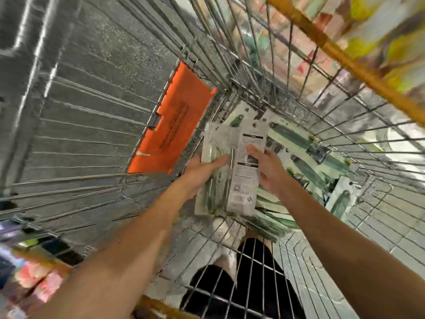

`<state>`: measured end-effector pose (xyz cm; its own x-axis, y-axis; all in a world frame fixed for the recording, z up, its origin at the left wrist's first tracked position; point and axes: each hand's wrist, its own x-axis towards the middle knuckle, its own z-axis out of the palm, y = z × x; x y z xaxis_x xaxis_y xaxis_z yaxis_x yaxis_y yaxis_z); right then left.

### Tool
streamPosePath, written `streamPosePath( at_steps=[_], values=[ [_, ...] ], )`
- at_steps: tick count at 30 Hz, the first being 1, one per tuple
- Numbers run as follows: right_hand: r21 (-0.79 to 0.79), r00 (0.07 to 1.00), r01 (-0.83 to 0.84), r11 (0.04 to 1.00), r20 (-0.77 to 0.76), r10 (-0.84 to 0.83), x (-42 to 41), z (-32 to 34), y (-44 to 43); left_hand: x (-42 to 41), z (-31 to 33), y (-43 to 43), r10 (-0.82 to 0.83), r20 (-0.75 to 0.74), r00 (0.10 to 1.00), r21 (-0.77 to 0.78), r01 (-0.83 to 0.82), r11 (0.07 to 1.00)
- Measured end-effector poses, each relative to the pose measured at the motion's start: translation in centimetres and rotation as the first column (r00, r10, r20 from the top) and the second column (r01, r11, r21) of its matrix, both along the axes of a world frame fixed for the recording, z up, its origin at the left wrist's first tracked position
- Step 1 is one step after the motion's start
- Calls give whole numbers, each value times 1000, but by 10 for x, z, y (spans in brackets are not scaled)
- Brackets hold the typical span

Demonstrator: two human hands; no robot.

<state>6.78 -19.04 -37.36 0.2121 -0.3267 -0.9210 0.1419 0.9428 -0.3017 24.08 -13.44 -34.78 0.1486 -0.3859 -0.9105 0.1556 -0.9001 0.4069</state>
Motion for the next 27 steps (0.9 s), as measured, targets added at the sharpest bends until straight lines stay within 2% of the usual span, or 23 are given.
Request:
streamPosePath(
  at_steps=[5, 10, 17, 22, 27],
  values=[
    [-73, 997, -4, 997, 81, 10, -8, 80, 10, 2, 80, 6, -47, 18, 999, -111, 49, 993],
    [-278, 990, -10, 961, 136, 49, -5, 186, 30, 9, 186, 27, -112, -112, 987, -313, 72, 947],
    [-544, 980, -2, 839, 167, 111, 24, 332, 112, 32, 310, 109, -71, -126, 989, -521, -5, 853],
    [-677, 972, -19, 736, 161, 173, 46, 388, 202, 57, 365, 193, -72, -22, 997, -643, 41, 765],
    [-739, 973, -15, 674, 146, 181, 33, 415, 267, 53, 399, 243, -128, -36, 991, -713, 64, 698]
  ],
)
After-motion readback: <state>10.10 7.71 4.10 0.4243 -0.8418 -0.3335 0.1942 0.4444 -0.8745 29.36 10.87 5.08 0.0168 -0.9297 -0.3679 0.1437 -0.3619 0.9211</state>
